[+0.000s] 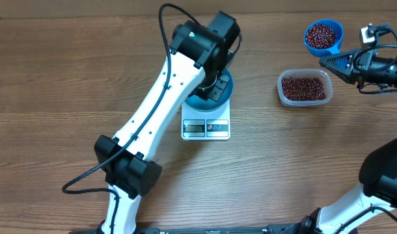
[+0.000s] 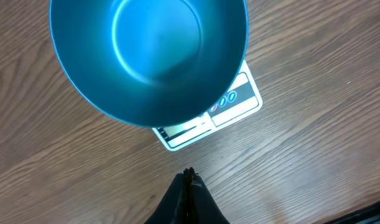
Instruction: Scoop item into bowl and weigh 150g on scale
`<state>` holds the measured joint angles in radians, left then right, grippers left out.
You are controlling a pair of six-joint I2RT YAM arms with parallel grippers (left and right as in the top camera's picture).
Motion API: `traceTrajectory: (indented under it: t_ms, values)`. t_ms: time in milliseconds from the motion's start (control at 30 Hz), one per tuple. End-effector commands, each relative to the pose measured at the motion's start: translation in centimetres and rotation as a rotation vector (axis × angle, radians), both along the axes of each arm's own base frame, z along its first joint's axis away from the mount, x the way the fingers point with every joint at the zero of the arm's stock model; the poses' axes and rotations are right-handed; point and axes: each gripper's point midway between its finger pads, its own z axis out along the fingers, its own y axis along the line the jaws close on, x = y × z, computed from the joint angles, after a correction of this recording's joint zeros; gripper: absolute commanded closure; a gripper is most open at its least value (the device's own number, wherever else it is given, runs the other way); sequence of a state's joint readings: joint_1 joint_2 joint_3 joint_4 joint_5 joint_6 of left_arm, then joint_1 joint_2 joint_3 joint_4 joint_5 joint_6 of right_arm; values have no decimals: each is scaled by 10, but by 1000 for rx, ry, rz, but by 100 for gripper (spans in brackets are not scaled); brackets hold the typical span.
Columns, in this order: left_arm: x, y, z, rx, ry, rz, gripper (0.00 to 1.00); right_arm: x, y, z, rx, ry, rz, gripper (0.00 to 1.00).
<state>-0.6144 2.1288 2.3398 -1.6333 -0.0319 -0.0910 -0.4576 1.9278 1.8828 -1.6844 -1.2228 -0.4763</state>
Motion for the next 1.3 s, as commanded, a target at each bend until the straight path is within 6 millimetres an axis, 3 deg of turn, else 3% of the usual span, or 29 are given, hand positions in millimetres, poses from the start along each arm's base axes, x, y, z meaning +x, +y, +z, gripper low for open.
traceTrajectory:
  t_ms: [0, 400, 600, 733, 967, 1133, 1267]
  values:
    - [-5, -2, -2, 84, -33, -77, 96, -3, 2, 24, -23, -103, 4, 96]
    - [-38, -23, 5, 133, -31, -280, 96, -4, 1, 21, -42, -93, 5, 96]
    - [-54, -9, 16, 121, -20, -336, 95, -4, 1, 20, -47, -90, 6, 96]
    - [-72, 9, 2, 83, 62, -322, 96, -4, 1, 20, -46, -90, 6, 96]
    - [-94, 34, -16, 45, 0, -307, 96, -4, 1, 20, -44, -86, 6, 96]
    - [-87, 29, -19, -29, -130, -320, 96, -5, 1, 20, -43, -83, 6, 96]
    - [-73, 15, -44, -87, -186, -282, 96, -5, 1, 20, -41, -81, 6, 96]
